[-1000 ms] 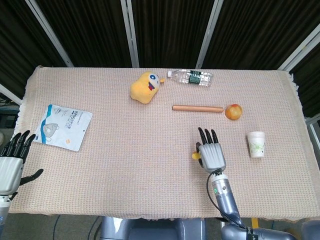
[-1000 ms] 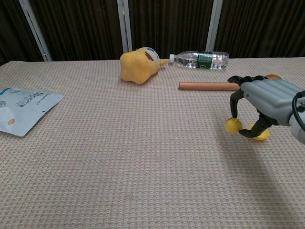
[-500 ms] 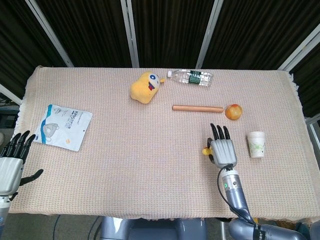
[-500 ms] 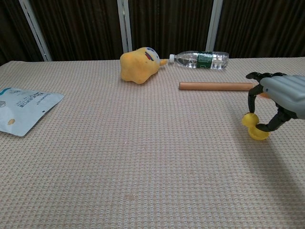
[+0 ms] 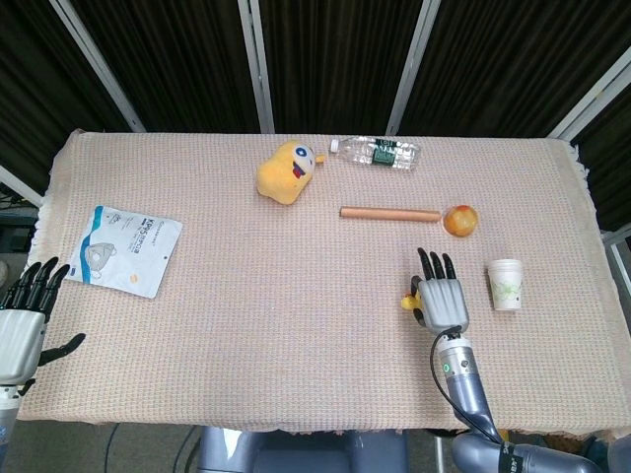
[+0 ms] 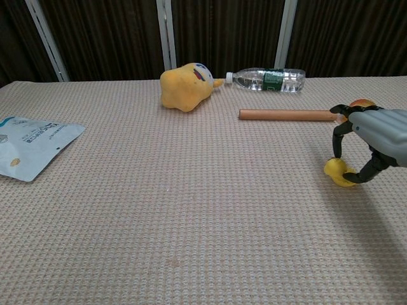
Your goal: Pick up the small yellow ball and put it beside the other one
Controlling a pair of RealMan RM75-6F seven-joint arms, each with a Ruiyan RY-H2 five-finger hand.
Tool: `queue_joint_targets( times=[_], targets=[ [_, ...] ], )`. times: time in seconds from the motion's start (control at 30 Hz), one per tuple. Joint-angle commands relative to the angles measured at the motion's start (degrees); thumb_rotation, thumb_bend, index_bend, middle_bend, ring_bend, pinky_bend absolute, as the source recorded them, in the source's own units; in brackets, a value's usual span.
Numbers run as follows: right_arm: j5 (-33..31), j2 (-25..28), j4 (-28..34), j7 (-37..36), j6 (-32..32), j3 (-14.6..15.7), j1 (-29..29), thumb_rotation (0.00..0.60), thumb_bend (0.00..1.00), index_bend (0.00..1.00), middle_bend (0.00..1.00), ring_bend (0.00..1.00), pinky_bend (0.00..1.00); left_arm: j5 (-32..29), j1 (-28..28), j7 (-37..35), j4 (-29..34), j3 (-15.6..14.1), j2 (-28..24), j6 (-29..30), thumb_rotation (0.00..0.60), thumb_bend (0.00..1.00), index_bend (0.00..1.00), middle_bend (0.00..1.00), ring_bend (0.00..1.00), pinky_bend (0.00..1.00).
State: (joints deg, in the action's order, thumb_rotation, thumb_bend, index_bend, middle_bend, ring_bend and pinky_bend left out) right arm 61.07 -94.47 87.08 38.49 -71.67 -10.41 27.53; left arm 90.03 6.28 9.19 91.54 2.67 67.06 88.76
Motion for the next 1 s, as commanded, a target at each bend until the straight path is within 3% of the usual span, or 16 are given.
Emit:
queue_joint_targets(
  times=[0.03,1.0],
  targets=[
    [0.0,-0.3,-0.2,0.1,0.1,0.0,0.2,0.6,0.22,0.52,0.0,0.0,0.0,0.1,0.0,0.0,0.0,0.0,0.0,0.0,0.6,0.0,0.0,0.0,0.0,0.18],
    [-1.0,-2.2,-5.6,-2.7,2.5,-0.1,1.4,0.6,0.22,0.52,0.0,0.0,0.0,0.3,-0.1,-0.2,0.1,-0.1,-0.1,0.0,0.6,0.0,0.0,0.0,0.0,0.18]
  ],
)
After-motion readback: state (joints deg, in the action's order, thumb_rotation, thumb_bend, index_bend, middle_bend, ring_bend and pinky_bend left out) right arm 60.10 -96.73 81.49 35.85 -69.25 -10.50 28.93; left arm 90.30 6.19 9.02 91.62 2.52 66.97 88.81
